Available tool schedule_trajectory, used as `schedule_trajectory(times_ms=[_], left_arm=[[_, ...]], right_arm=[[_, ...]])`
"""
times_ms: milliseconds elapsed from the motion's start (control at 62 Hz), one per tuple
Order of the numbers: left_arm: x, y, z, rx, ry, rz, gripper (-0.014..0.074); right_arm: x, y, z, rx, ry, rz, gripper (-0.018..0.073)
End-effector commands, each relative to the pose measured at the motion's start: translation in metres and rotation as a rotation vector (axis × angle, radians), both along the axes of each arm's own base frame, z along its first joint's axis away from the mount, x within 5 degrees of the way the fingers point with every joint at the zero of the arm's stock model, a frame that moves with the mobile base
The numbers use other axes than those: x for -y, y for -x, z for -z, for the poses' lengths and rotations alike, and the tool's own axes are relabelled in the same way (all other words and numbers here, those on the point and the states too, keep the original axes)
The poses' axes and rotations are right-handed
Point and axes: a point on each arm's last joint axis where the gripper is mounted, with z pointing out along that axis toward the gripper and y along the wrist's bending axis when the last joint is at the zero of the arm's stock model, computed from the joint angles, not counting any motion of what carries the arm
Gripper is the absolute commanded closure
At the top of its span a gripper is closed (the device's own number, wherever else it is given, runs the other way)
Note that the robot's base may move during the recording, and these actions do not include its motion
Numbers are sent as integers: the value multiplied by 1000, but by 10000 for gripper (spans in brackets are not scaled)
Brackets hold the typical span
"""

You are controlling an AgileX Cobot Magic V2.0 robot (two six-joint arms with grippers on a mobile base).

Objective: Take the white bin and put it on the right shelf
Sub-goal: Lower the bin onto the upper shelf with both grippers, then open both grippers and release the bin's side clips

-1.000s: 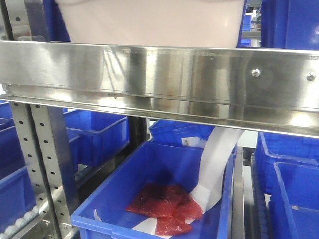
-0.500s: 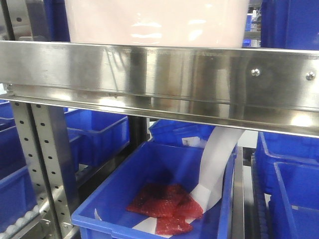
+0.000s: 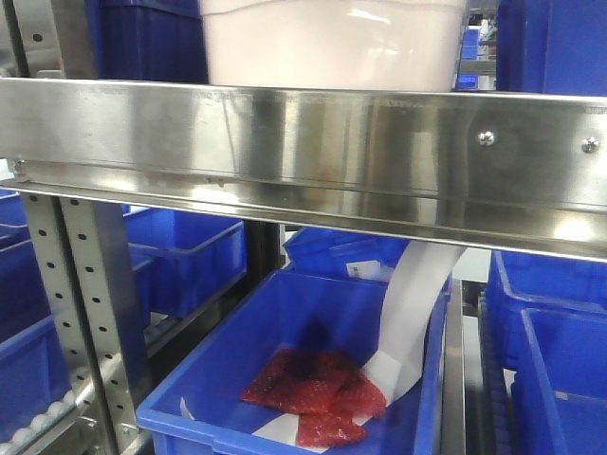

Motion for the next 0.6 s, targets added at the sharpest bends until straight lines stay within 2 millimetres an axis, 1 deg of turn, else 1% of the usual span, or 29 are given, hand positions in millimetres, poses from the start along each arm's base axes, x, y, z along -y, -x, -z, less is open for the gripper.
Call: schedule_trajectory(times_ms=[0, 16, 32, 81, 129, 210, 274, 387, 484, 581], left_arm=[[3, 27, -32, 75, 29, 25, 671], [2, 28, -32, 72, 19, 23, 716], [2, 30, -33, 65, 12, 16, 734], [-1, 31, -32, 38, -12, -13, 710], [-3, 34, -32, 23, -38, -41, 714], [-7, 38, -32, -1, -95, -94, 714], [-8, 43, -30, -11, -150, -138, 714], [-4, 52, -27, 10, -242, -224, 714], [3, 62, -22, 57, -272, -265, 714], [8, 77, -13, 113, -233, -297, 714]], right_arm=[[-6, 28, -24, 107, 13, 23, 491], [-7, 32, -23, 110, 22, 34, 491], [-7, 36, -23, 117, 28, 45, 491], [-8, 45, -18, 120, 36, 76, 491], [-7, 52, -11, 122, 39, 123, 491], [-5, 66, 7, 111, 40, 216, 491], [-2, 77, 26, 98, 37, 310, 491], [3, 99, 52, 116, 61, 450, 491], [3, 121, 64, 172, 61, 529, 491], [0, 144, 70, 243, 56, 578, 491]])
